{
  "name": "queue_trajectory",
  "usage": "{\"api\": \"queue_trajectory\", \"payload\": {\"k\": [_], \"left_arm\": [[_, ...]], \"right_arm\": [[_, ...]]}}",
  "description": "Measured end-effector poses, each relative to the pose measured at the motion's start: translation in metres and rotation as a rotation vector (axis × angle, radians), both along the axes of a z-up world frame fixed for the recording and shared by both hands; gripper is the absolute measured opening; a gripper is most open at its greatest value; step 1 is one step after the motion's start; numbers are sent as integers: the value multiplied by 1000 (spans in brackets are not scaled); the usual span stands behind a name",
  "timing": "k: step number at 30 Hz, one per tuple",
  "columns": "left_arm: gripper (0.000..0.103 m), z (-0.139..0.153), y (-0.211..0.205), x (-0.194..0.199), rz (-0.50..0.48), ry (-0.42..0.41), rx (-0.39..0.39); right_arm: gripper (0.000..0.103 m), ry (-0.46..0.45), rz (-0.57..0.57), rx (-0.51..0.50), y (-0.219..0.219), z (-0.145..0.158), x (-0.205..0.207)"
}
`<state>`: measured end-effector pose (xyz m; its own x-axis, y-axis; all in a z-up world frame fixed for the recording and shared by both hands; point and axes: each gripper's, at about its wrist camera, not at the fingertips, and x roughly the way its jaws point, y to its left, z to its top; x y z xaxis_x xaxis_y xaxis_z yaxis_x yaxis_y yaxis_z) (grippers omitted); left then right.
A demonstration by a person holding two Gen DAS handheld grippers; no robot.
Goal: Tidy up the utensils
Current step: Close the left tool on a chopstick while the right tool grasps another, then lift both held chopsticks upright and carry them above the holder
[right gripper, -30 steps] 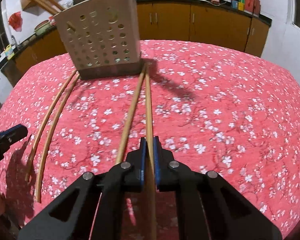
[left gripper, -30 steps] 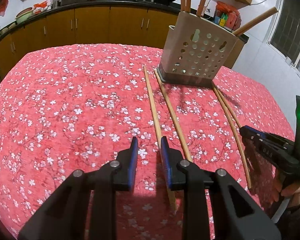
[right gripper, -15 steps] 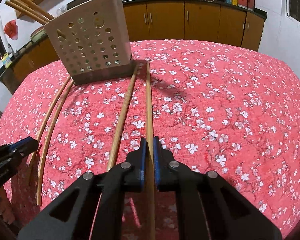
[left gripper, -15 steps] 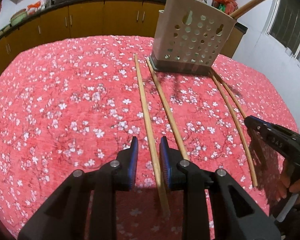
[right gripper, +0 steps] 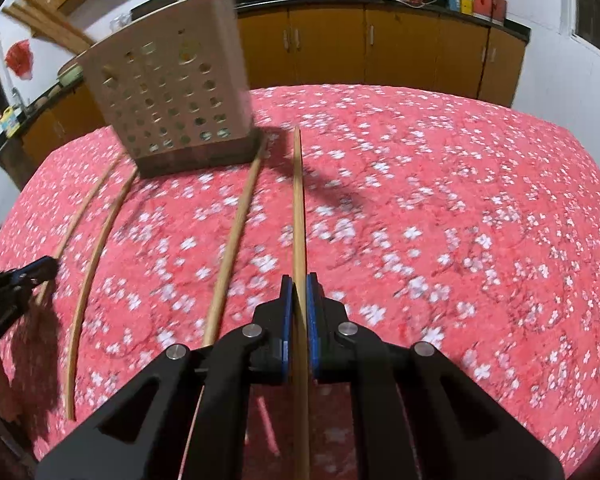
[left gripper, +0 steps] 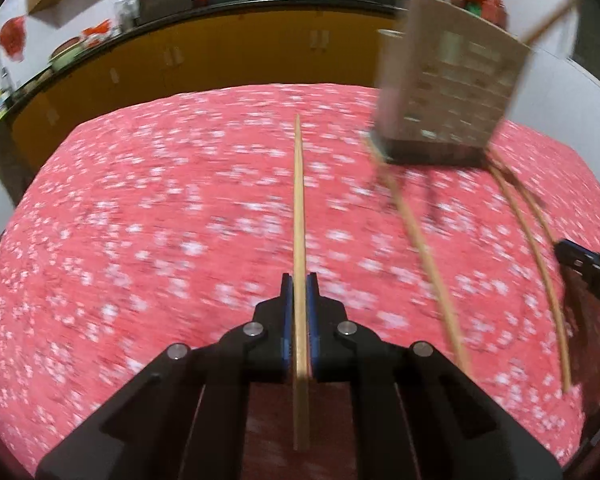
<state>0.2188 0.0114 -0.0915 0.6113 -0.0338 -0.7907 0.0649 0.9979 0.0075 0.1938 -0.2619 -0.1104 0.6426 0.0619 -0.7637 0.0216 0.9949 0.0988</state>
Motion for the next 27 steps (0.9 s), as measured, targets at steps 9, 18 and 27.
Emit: {"api": "queue_trajectory", "payload": {"k": [9, 18, 27], "left_arm": [[9, -1, 24, 7, 27, -13, -36], [10, 1, 31, 1, 30, -12, -76], [10, 2, 36, 0, 33, -11, -107]], "right_arm": [[8, -19, -42, 8, -16, -2, 7], [8, -19, -43, 36, -19, -3, 7], [9, -19, -45, 45, -19, -2, 7]]}}
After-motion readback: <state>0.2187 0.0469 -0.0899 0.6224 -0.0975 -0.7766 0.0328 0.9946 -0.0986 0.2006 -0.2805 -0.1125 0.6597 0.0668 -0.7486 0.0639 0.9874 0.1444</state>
